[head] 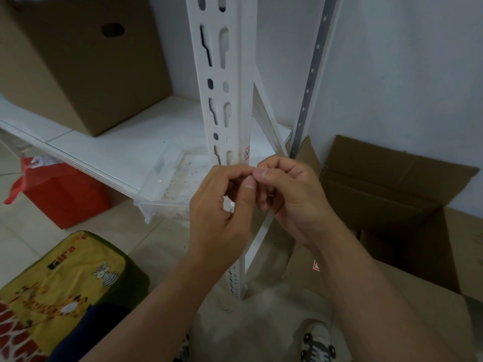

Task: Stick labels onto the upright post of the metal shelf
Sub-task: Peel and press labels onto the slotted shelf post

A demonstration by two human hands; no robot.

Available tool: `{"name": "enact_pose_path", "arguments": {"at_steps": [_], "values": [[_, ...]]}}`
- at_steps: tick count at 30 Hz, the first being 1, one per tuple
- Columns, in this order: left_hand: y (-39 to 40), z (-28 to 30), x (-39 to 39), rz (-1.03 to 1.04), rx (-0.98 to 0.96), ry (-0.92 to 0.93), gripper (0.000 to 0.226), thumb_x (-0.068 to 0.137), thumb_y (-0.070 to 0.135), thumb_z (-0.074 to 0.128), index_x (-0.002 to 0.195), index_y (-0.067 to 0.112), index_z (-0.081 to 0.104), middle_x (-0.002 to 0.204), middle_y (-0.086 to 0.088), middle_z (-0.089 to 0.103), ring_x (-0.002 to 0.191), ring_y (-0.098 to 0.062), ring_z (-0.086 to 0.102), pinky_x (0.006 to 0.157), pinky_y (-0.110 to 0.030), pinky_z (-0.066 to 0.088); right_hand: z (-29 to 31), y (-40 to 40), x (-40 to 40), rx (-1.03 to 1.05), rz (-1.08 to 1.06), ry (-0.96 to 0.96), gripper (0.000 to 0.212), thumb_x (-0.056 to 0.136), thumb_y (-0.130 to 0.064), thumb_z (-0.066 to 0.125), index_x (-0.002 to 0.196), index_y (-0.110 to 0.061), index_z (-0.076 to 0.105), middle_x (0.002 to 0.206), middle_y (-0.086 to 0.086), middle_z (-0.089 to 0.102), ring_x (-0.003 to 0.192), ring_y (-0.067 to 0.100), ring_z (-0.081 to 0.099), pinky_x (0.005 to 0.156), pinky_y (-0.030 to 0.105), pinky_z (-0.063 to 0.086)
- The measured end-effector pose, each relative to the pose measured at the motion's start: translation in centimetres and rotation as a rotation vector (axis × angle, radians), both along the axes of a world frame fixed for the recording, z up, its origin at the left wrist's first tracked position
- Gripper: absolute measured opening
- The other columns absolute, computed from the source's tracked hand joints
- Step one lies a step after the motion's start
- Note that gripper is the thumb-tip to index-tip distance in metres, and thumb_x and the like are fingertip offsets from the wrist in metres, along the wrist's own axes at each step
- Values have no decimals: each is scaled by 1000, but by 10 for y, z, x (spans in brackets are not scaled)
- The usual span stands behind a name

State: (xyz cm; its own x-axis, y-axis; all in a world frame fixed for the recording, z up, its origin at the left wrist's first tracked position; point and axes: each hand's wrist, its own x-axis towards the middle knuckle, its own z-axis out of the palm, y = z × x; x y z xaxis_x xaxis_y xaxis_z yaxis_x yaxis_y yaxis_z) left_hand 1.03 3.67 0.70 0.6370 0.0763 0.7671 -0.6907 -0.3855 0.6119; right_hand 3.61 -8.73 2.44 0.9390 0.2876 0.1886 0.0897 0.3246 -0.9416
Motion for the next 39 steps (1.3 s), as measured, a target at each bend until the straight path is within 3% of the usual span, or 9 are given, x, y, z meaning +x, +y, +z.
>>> {"name": "enact_pose_path", "arguments": {"at_steps": [5, 13, 20, 24, 29, 32, 34, 37, 39], "values": [[3, 2, -2, -143, -160, 147, 9, 93, 20, 51, 94, 21, 59, 78, 10, 63, 70, -10, 62, 65, -25, 52, -2, 1, 2, -40, -3, 0, 7, 79, -12, 60, 73, -9, 59, 52, -1, 49, 49, 11, 41, 47, 23, 34], [8, 4, -1, -153, -274, 334, 25, 86, 27, 41, 71, 11, 52, 61, -13, 53, 58, -32, 51, 54, -40, 45, -4, 5, 2, -97, 75, -3, 12, 80, -16, 63, 73, -7, 59, 51, 0, 49, 48, 12, 38, 47, 24, 29], [41, 3, 20, 158, -159, 441, 48, 100, 21, 45, 57, 3, 55, 48, -11, 53, 42, -12, 50, 50, -23, 48, -2, 1, 4, 21, -1, 45, 18, 82, -17, 55, 66, -7, 53, 50, 2, 42, 45, 14, 32, 47, 28, 26], [67, -8, 49, 260, -117, 666, 41, 100, 29, 43, 69, 7, 59, 62, -4, 60, 67, -22, 63, 70, -34, 50, -5, -3, 7, 50, -79, 85, 19, 80, -17, 56, 62, -10, 56, 50, 4, 43, 45, 15, 34, 45, 27, 28], [73, -30, 73, 308, 67, 857, 32, 98, 28, 39, 96, 4, 61, 88, -7, 64, 81, -20, 61, 70, -32, 44, -11, 0, 9, -40, -198, 131, 29, 90, -7, 53, 62, -11, 58, 50, 4, 44, 46, 15, 35, 46, 25, 30], [74, -35, 80, 324, 212, 884, 42, 96, 25, 43, 76, -8, 59, 66, -5, 59, 60, -21, 51, 55, -25, 35, -14, 3, 6, -164, -282, 108, 30, 93, -9, 52, 64, -12, 61, 52, 3, 48, 50, 16, 40, 50, 26, 36], [76, -40, 85, 358, 306, 909, 41, 97, 24, 42, 66, -2, 47, 63, -8, 49, 62, -25, 48, 54, -28, 32, -15, 6, 3, -266, -342, 16, 23, 93, -10, 53, 72, -5, 62, 56, 3, 51, 52, 14, 44, 52, 25, 41], [73, -46, 89, 440, 414, 932, 18, 94, 18, 45, 106, 7, 53, 109, -13, 51, 106, -35, 50, 86, -42, 43, -21, 13, 0, -412, -444, -165, 17, 94, -14, 55, 81, -11, 65, 62, -5, 59, 57, 11, 54, 56, 28, 48], [71, -49, 88, 501, 476, 952, 45, 90, 22, 51, 134, 16, 43, 138, -12, 36, 128, -36, 35, 104, -50, 31, -28, 18, -1, -492, -485, -268, 14, 95, -19, 54, 89, -16, 66, 72, -9, 64, 67, 10, 61, 62, 32, 54]]}}
